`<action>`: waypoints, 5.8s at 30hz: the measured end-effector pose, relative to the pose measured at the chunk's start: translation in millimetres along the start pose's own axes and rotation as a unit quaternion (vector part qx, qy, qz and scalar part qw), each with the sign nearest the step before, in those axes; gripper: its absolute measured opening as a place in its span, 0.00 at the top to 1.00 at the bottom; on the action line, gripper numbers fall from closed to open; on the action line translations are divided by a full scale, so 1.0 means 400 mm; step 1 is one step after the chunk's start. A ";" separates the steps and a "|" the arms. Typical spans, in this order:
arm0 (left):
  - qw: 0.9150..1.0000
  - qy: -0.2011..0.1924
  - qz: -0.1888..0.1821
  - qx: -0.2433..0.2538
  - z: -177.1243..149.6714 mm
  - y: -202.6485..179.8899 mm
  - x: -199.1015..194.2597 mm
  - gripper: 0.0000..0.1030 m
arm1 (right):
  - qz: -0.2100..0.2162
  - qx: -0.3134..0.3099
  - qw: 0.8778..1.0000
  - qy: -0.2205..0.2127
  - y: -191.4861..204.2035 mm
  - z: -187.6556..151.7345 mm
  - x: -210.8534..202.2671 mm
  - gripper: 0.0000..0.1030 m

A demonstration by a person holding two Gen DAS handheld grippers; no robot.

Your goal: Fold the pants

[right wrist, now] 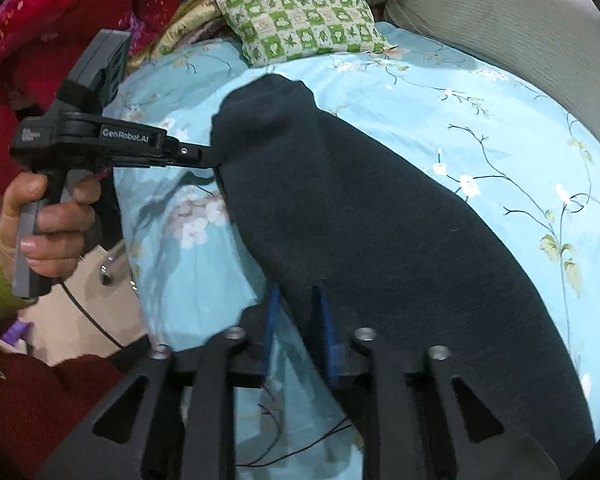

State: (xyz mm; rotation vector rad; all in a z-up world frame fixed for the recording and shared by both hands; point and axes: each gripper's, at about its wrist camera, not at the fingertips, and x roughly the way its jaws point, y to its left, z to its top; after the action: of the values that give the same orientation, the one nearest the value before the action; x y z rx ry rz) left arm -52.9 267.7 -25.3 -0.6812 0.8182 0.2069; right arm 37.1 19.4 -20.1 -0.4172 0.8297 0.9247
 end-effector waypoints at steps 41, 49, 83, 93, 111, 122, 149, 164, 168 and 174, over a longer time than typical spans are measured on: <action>0.999 -0.040 -0.016 0.003 0.116 -0.005 0.010 0.82 | 0.019 0.128 0.992 -0.009 -0.279 0.129 0.061 0.89; 0.980 -0.123 -0.149 0.035 0.097 0.022 -0.124 0.82 | 0.029 0.156 0.982 -0.104 -0.300 0.124 -0.042 0.90; 0.977 -0.121 0.102 0.142 0.087 -0.053 -0.056 0.42 | -0.072 0.256 0.953 -0.144 -0.277 -0.046 -0.151 0.56; 0.964 -0.061 0.011 0.258 -0.005 -0.337 0.030 0.37 | -0.135 0.340 0.916 -0.165 -0.259 -0.327 -0.325 0.56; 0.855 0.110 -0.139 0.488 -0.242 -0.898 0.261 0.31 | -0.211 0.509 0.806 -0.216 -0.343 -0.655 -0.526 0.56; 0.786 0.173 -0.184 0.565 -0.367 -1.128 0.385 0.31 | -0.197 0.534 0.785 -0.247 -0.393 -0.679 -0.526 0.89; 0.701 0.277 -0.201 0.626 -0.543 -1.302 0.546 0.38 | -0.189 0.572 0.751 -0.271 -0.378 -0.759 -0.518 0.79; 0.729 0.225 -0.300 0.572 -0.415 -1.248 0.370 0.90 | -0.140 0.480 0.801 -0.328 -0.337 -0.684 -0.551 0.88; 0.748 0.198 -0.312 0.551 -0.344 -1.196 0.307 0.90 | -0.079 0.424 0.829 -0.356 -0.320 -0.600 -0.554 0.88; 0.783 0.166 -0.309 0.514 -0.242 -1.078 0.248 0.91 | -0.031 0.361 0.868 -0.339 -0.307 -0.466 -0.503 0.88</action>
State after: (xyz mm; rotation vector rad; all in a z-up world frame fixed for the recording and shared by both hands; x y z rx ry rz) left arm 137.5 -134.1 61.6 0.1063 0.8515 -0.9463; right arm -10.8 -274.9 16.6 0.5199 0.4442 0.5689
